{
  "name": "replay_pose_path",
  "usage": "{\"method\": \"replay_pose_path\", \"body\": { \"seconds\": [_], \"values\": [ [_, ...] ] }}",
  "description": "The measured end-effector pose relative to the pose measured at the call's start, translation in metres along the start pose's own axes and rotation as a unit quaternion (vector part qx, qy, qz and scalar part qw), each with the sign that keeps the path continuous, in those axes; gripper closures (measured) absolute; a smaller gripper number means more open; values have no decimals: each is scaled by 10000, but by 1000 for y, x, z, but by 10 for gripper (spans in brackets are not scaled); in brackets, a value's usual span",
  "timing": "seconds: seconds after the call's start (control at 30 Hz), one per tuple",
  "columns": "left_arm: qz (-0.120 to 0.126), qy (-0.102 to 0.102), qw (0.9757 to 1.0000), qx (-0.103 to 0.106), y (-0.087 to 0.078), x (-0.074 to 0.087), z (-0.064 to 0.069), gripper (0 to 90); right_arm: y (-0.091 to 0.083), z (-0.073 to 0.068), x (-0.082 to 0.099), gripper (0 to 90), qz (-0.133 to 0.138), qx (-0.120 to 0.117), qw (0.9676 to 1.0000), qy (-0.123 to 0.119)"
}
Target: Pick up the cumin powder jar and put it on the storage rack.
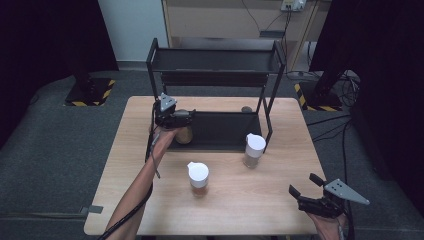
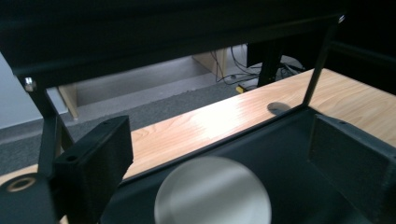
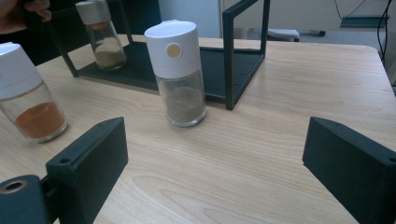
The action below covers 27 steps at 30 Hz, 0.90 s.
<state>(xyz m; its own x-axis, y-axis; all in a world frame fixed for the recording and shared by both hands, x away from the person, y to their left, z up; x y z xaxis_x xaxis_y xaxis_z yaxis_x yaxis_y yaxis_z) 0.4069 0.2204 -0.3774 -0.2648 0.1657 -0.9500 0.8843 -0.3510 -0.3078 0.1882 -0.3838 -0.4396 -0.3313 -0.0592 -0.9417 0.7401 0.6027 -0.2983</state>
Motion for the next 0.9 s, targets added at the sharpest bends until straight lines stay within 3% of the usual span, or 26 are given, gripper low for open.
{"method": "replay_pose_path", "body": {
  "seconds": [0.23,0.5,0.63,0.9],
  "values": [
    [165,161,9991,346,-19,-17,-3,35,0,-1,0,69,0,2,10000,-9],
    [272,426,9956,794,-45,-34,-6,36,0,-1,-1,69,-7,2,10000,-22],
    [328,321,9933,1056,-57,-35,-11,34,0,-1,-1,69,-14,2,10000,-29],
    [440,166,9894,1376,-82,-28,-21,34,1,-2,-1,68,-31,1,10000,-46]
  ]
}}
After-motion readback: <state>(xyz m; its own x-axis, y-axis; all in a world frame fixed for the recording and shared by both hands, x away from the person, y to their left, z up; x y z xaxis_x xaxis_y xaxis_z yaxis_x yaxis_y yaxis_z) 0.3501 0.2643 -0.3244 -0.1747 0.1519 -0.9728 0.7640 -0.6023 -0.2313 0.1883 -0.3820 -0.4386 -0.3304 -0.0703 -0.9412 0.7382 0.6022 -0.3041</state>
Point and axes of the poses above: each handheld gripper's, and its own axes: y roughly forward along the jaws, x roughly out of its underside, z roughly to its right, the point moved 2 cm from there along y, roughly forward along the jaws, and after that the axes turned 7 degrees about -x, right-handed, at the moved point
